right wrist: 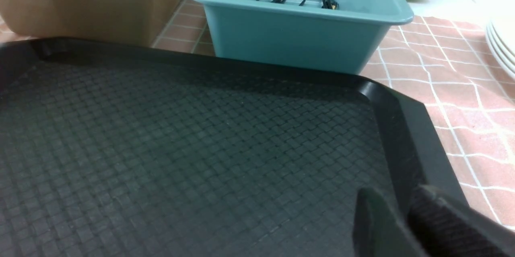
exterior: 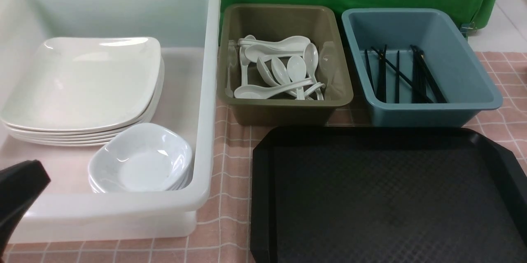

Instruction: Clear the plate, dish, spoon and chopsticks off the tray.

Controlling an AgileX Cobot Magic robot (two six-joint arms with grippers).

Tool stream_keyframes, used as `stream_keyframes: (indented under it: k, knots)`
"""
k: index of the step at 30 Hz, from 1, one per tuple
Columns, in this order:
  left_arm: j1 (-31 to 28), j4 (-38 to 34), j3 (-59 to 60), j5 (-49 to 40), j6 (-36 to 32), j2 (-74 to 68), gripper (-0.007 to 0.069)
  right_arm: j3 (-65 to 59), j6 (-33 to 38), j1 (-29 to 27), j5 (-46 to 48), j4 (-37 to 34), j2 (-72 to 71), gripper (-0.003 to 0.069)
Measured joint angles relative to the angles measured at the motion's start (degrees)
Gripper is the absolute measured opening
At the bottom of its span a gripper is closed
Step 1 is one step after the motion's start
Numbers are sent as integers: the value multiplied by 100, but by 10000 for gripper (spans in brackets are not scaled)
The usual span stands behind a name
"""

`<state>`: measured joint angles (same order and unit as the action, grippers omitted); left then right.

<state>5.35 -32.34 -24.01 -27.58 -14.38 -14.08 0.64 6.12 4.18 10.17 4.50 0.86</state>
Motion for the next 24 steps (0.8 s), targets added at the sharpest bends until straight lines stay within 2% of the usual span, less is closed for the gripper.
stream_keyframes:
  k: [6, 14, 21, 24]
  knots:
    - [0, 1339, 183, 313, -26, 13, 4, 0, -6, 0, 0, 0, 0, 201]
    - [-43, 1809, 1357, 1679, 150, 558, 4, 0, -6, 0, 0, 0, 0, 224]
    - [-661, 1999, 2314, 1829, 471, 1388, 4, 0, -6, 0, 0, 0, 0, 237]
    - [-754, 2319, 2434, 1789, 934, 1408, 4, 0, -6, 0, 0, 0, 0, 237]
